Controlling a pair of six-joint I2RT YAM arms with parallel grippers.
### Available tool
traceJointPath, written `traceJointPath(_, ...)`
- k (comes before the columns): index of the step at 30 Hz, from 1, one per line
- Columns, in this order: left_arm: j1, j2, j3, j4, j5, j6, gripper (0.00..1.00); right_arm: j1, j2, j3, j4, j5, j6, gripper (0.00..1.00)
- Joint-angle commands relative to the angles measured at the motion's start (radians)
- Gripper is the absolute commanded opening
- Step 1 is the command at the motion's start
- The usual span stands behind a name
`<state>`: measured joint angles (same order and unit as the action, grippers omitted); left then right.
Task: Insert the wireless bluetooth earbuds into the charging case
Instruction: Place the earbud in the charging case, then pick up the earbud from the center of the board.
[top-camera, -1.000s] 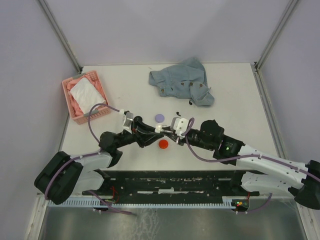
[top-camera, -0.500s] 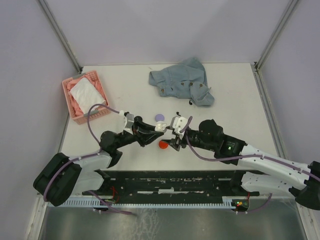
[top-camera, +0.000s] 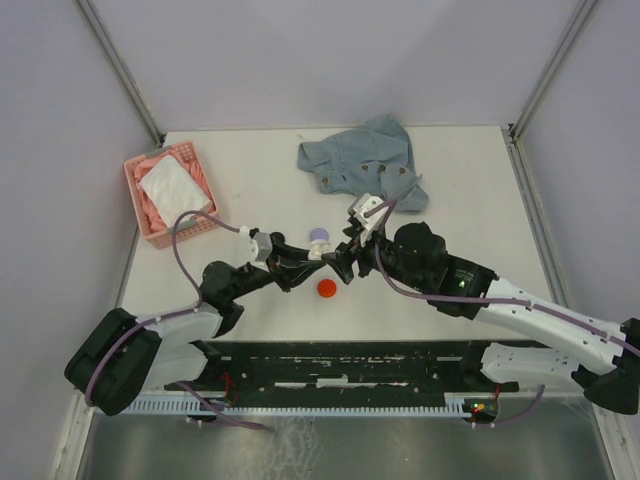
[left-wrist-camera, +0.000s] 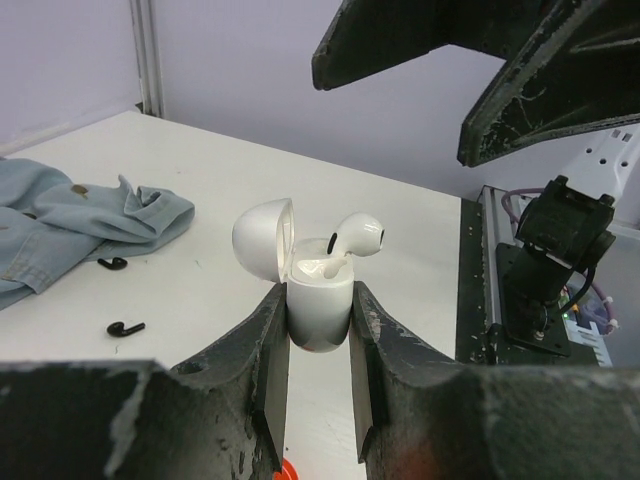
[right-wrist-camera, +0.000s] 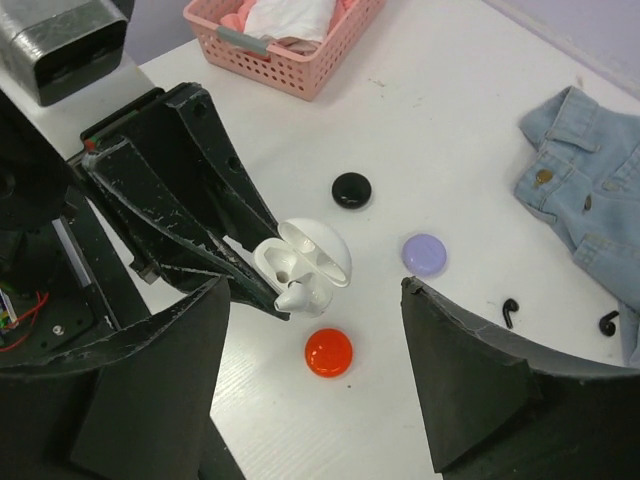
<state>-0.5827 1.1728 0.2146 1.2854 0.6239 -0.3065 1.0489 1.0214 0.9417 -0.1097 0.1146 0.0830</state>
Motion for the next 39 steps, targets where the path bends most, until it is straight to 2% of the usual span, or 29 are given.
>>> traceJointPath(1,0.003,-0.036,-0.010,0.026,-0.027,0.063,0.03,0.002,0.049,0.097,-0.069,0.066,0.114,0.78)
traceJointPath(11,0.003,-0.081,-0.024,0.033,-0.018,0.038,0.03,0.001,0.104,0.123,-0.140,0.107,0.074,0.79)
traceJointPath(23,0.003,-0.088,-0.015,0.037,0.039,0.023,0.03,-0.003,0.077,0.105,-0.177,0.169,-0.002,0.77)
traceJointPath(27,0.003,-0.087,-0.016,0.003,0.001,0.035,0.03,-0.016,0.091,0.120,-0.218,0.187,0.000,0.78)
traceJointPath(32,0.003,-0.108,0.002,-0.179,-0.141,0.107,0.03,-0.105,0.145,0.164,-0.376,0.214,0.067,0.78)
traceJointPath(39,0.004,-0.123,-0.001,-0.243,-0.210,0.145,0.03,-0.279,0.239,0.120,-0.506,0.184,0.161,0.77)
